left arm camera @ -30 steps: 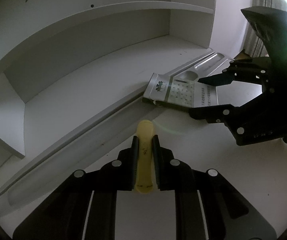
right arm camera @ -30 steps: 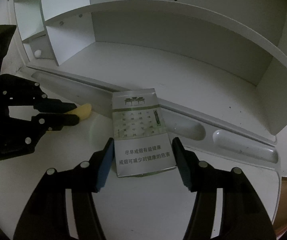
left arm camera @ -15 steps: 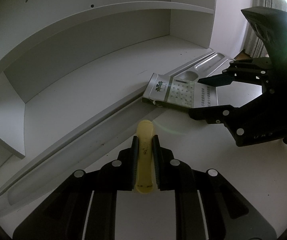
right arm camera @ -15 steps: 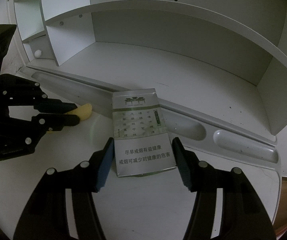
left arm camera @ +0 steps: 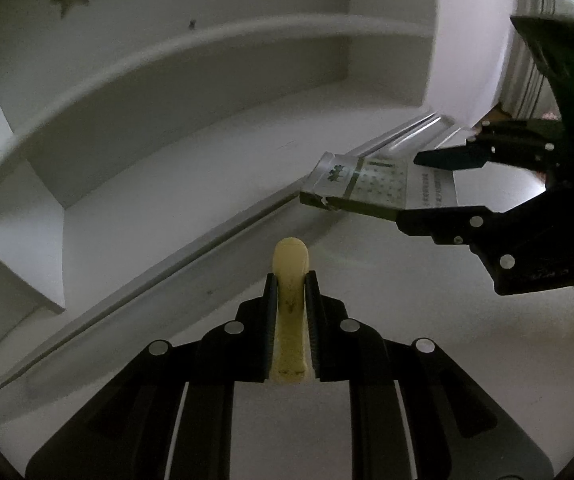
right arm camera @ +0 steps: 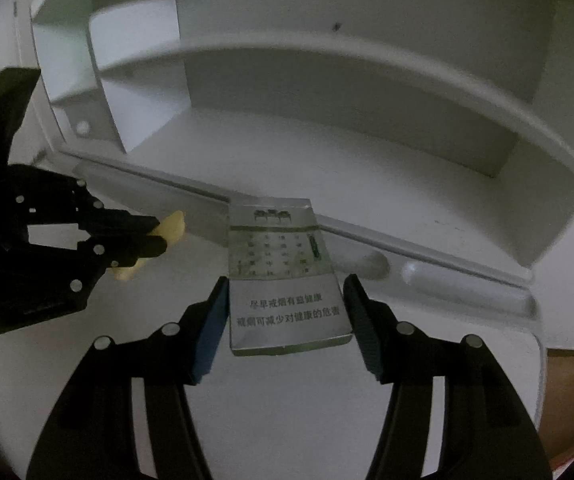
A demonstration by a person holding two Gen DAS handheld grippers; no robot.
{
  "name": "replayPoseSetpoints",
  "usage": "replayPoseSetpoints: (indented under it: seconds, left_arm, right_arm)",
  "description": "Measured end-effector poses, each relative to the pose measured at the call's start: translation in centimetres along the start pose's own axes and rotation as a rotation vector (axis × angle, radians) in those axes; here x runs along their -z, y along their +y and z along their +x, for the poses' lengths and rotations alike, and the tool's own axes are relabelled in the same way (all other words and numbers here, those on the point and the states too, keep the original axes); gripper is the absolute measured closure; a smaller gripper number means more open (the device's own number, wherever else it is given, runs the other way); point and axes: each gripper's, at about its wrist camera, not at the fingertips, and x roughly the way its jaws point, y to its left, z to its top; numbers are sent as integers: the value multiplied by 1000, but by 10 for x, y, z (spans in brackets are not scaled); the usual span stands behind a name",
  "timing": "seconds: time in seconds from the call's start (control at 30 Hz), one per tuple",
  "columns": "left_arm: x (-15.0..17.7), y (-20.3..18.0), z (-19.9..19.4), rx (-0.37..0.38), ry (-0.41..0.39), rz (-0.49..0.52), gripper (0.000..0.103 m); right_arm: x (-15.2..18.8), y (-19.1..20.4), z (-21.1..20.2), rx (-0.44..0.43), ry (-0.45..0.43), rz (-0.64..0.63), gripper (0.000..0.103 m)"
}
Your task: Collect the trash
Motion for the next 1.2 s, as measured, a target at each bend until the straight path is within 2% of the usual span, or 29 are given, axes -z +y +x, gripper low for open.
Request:
replayPoseSetpoints:
  seconds: [0.1,0.13,0.2,0.27,0.3,0.33,0.37,0.4,0.5,0.57,0.67,0.7,0.73,0.77,0.8,0.83,0.87,0.9,0.97,1.07,1.17,1.2]
  left_arm:
    - [-6,-25,-26,35,-36,16,90]
    - [-9,-42,-35,50,-51,40,91]
    - [-14,-75,-44,85,-69,81,100]
    - [-20,-119,-49,147,-84,126,100]
    - [-21,-135,-51,165,-88,145,100]
    - [-22,-155,-53,186,-90,165,103]
    - [-21,-171,-53,208,-89,178,103]
    - [-19,-182,-54,218,-89,187,103]
    - [-13,-198,-50,223,-74,188,103]
    - [-9,-190,-42,211,-47,167,103]
    - [-8,-172,-36,185,-30,123,103]
    - [-9,-166,-34,191,-26,95,103]
    - [-12,-159,-29,201,-14,65,103]
    - [-14,-157,-28,200,0,46,98]
    - [-14,-156,-27,198,7,37,84]
    - [-15,-156,-25,198,11,32,70]
    - [-17,-157,-22,191,7,32,40]
    - [-19,-160,-19,176,-1,43,33]
    - [-24,-167,-11,174,8,72,33]
    - [-26,-172,-1,178,25,97,33]
    - [-31,-172,9,184,44,101,33]
    - [-29,-175,4,186,48,102,33]
  right_arm:
    - [21,-11,-41,26,-29,35,46]
    - [29,-15,-56,40,-42,49,47]
    - [54,-29,-95,69,-74,103,47]
    - [88,-47,-132,96,-92,174,47]
    - [102,-54,-145,108,-92,200,54]
    - [113,-63,-154,108,-88,227,87]
    - [132,-74,-165,90,-77,285,89]
    - [148,-81,-172,79,-71,329,89]
    - [188,-89,-171,97,-15,358,89]
    - [206,-96,-170,49,-23,408,89]
    - [216,-100,-172,39,-46,422,87]
    - [217,-100,-171,39,-48,420,79]
    - [217,-100,-172,44,-51,413,49]
    - [216,-98,-174,70,-62,397,28]
    - [218,-97,-176,93,-74,385,10]
    - [214,-95,-177,113,-82,368,10]
    - [213,-94,-178,134,-74,356,10]
    - [212,-95,-176,158,-60,351,10]
    - [212,-96,-166,194,-16,335,10]
    - [212,-99,-148,200,41,315,13]
    - [213,-104,-141,177,51,346,28]
    - [213,-107,-143,186,45,363,38]
